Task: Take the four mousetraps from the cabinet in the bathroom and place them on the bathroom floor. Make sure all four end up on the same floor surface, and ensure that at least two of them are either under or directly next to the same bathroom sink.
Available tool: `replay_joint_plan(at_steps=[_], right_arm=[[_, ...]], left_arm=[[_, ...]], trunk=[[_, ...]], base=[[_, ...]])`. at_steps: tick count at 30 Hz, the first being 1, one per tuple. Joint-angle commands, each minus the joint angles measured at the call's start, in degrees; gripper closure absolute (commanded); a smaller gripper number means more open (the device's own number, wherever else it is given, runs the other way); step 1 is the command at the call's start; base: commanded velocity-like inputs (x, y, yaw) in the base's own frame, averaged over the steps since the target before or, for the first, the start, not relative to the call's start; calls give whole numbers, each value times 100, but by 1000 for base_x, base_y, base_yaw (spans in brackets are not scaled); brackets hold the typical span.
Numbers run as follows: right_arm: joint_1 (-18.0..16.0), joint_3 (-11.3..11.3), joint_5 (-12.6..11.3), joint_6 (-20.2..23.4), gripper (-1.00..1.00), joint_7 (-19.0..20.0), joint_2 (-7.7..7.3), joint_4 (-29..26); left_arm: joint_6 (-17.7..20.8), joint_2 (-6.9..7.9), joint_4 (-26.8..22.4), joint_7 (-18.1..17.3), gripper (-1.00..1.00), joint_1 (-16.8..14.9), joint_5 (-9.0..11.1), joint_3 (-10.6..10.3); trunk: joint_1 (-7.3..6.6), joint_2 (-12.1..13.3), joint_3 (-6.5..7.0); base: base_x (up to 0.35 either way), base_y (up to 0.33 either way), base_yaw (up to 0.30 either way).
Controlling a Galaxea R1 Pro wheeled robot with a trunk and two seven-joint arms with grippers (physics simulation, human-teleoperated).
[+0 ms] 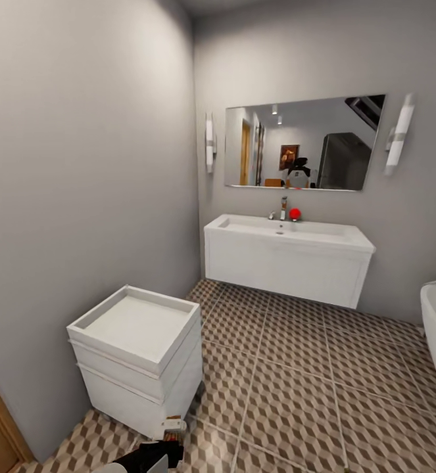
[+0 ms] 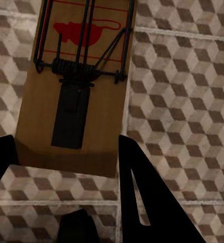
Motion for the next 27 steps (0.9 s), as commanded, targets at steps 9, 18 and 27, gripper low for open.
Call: replay_joint_plan(at_steps=[9,18,27], right_arm=[[-7,-5,-44,4,100,-3,12,7],[-7,-5,-60,-27,100,-4,19,7],[-7,-5,-62,-30,100,-7,16,7]], left_arm=[[-57,-18,-3,4,100,-4,-114,33],[-62,-18,-3,-4,100,-4,-115,31],[-62,-18,-2,-4,100,-4,-115,31]], trunk=[[3,-3,-6],[3,-3,1],[3,-3,25]], base=[[301,0,0],[28,0,-110],[1,0,-235]])
